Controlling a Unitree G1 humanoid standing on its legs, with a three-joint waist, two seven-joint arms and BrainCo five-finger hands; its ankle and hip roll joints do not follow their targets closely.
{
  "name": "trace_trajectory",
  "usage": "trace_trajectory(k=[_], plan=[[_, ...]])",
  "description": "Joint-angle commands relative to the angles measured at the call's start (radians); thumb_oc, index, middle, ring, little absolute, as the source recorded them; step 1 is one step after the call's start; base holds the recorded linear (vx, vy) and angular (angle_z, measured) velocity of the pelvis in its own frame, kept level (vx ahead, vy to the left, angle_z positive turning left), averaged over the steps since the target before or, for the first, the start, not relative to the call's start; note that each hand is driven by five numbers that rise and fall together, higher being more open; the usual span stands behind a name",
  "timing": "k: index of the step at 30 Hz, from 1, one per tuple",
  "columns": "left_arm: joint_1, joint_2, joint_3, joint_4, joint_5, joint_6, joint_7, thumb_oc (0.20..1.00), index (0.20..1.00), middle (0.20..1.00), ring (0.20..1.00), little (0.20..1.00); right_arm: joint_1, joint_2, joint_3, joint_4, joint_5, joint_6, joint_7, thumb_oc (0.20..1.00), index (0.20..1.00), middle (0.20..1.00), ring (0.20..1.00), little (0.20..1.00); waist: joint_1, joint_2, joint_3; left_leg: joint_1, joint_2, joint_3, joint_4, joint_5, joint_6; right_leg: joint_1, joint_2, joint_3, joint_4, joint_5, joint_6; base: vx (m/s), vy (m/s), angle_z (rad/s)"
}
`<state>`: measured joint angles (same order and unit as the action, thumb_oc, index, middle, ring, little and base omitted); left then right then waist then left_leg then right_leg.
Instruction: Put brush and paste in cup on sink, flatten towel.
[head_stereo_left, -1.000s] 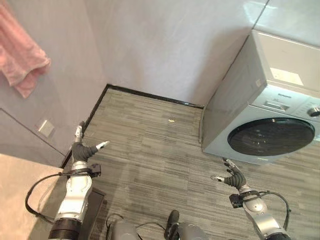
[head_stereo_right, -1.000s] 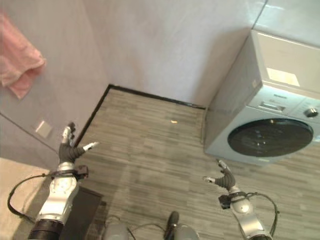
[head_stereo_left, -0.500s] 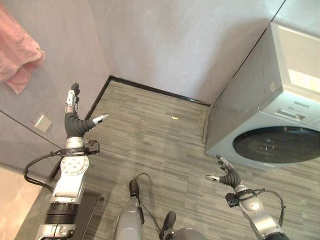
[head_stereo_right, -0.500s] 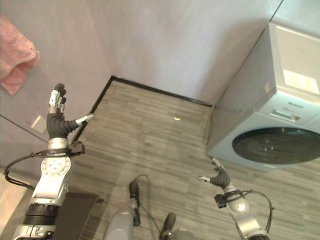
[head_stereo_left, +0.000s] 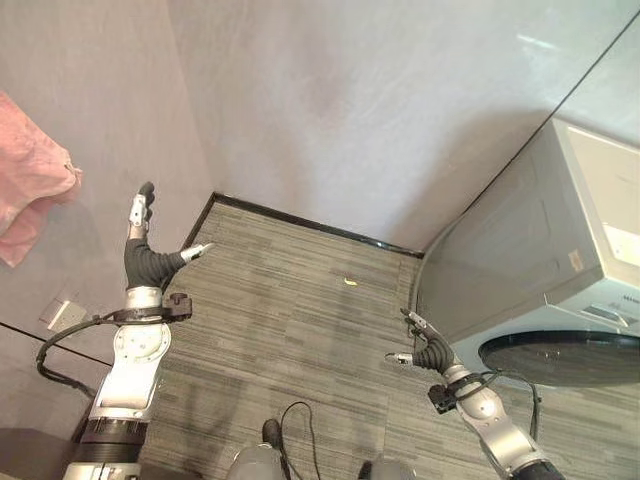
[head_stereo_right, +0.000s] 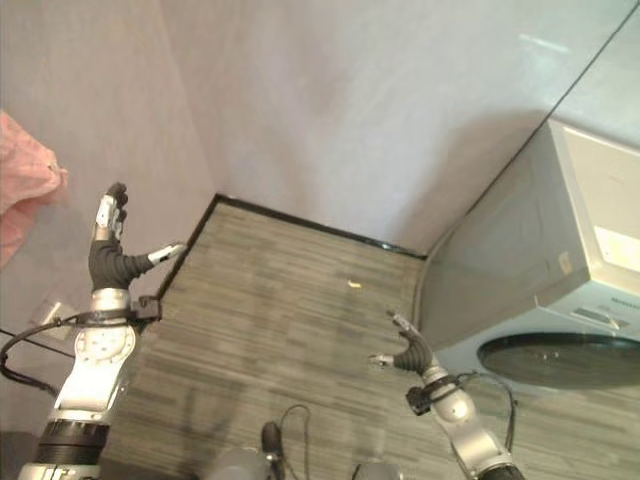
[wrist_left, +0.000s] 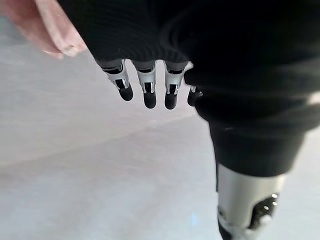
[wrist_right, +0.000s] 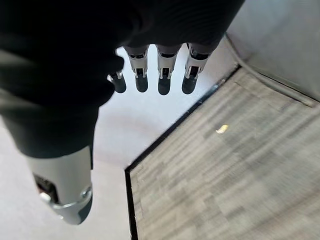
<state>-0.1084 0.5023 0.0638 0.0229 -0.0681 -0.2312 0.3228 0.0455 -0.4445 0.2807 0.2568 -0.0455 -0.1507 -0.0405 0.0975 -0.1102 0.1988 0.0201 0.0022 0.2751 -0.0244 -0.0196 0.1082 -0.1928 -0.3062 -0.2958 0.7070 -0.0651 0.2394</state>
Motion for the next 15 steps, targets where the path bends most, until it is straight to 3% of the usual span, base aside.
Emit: trace_trajectory(k=[1,4,5,6,7,9,13,15], plan=[[-0.025,0.013,0.004,-0.026,0.017,-0.046,0.014,1.000,1.000,1.000,1.000,1.000,-0.019,-0.023,-0.094,-0.076,0.065,-0.059,0.003,1.000,1.000,1.000,1.000,1.000,-0.013,0.003,-0.011,-0.020,-0.011,-0.061,0.024,0.000,-0.068,0.058,0.080,0.009,-0.436,0.146,-0.036,0.43,-0.107,0.76],[-0.017,0.000,0.001,-0.001,0.010,-0.052,0.012,1.000,1.000,1.000,1.000,1.000,0.000,-0.036,-0.127,-0.085,0.087,-0.074,0.000,1.000,1.000,1.000,1.000,1.000,-0.034,0.009,-0.023,0.010,-0.010,-0.129,0.015,-0.026,-0.086,0.039,0.079,0.075,-0.603,0.167,-0.029,0.28,-0.095,1.23],[-0.017,-0.002,-0.002,0.003,0.006,-0.054,0.009,1.000,1.000,1.000,1.000,1.000,0.005,-0.041,-0.138,-0.079,0.081,-0.075,-0.008,1.000,1.000,1.000,1.000,1.000,-0.042,0.010,-0.028,0.025,-0.010,-0.155,0.011,-0.037,-0.091,0.025,0.070,0.097,-0.639,0.190,-0.019,0.56,-0.182,1.26],[-0.018,-0.009,-0.008,0.023,-0.003,-0.058,0.005,1.000,1.000,1.000,1.000,1.000,0.011,-0.056,-0.162,-0.072,0.073,-0.075,-0.020,1.000,1.000,1.000,1.000,1.000,-0.061,0.005,-0.033,0.051,-0.015,-0.203,0.017,-0.061,-0.102,-0.013,0.070,0.161,-0.682,0.239,0.007,0.53,-0.179,1.12],[-0.015,-0.012,-0.008,0.034,-0.010,-0.060,0.006,1.000,1.000,1.000,1.000,1.000,0.009,-0.064,-0.174,-0.079,0.074,-0.075,-0.027,1.000,1.000,1.000,1.000,1.000,-0.069,0.003,-0.035,0.065,-0.013,-0.234,0.029,-0.075,-0.107,-0.015,0.071,0.183,-0.682,0.262,0.020,0.50,-0.185,1.22],[-0.009,-0.022,-0.017,0.055,-0.022,-0.052,-0.005,1.000,1.000,1.000,1.000,1.000,0.018,-0.071,-0.191,-0.084,0.082,-0.074,-0.027,1.000,1.000,1.000,1.000,1.000,-0.079,-0.011,-0.045,0.075,-0.018,-0.285,0.045,-0.108,-0.109,0.019,0.087,0.210,-0.667,0.238,0.013,0.33,-0.150,1.48],[0.012,-0.066,-0.024,0.092,-0.108,-0.054,-0.029,1.000,1.000,1.000,1.000,1.000,0.018,-0.071,-0.225,-0.080,0.130,-0.089,-0.034,1.000,1.000,1.000,1.000,1.000,-0.097,0.002,-0.070,0.076,0.018,-0.349,0.090,-0.110,-0.140,0.057,0.148,0.164,-0.661,0.172,-0.032,0.28,-0.198,1.20],[0.019,-0.077,-0.017,0.107,-0.156,-0.050,-0.039,1.000,1.000,1.000,1.000,1.000,0.017,-0.076,-0.236,-0.080,0.146,-0.093,-0.045,1.000,1.000,1.000,1.000,1.000,-0.105,0.012,-0.072,0.039,0.042,-0.338,0.150,-0.088,-0.167,0.070,0.158,0.117,-0.663,0.149,-0.056,0.17,-0.185,0.68]])
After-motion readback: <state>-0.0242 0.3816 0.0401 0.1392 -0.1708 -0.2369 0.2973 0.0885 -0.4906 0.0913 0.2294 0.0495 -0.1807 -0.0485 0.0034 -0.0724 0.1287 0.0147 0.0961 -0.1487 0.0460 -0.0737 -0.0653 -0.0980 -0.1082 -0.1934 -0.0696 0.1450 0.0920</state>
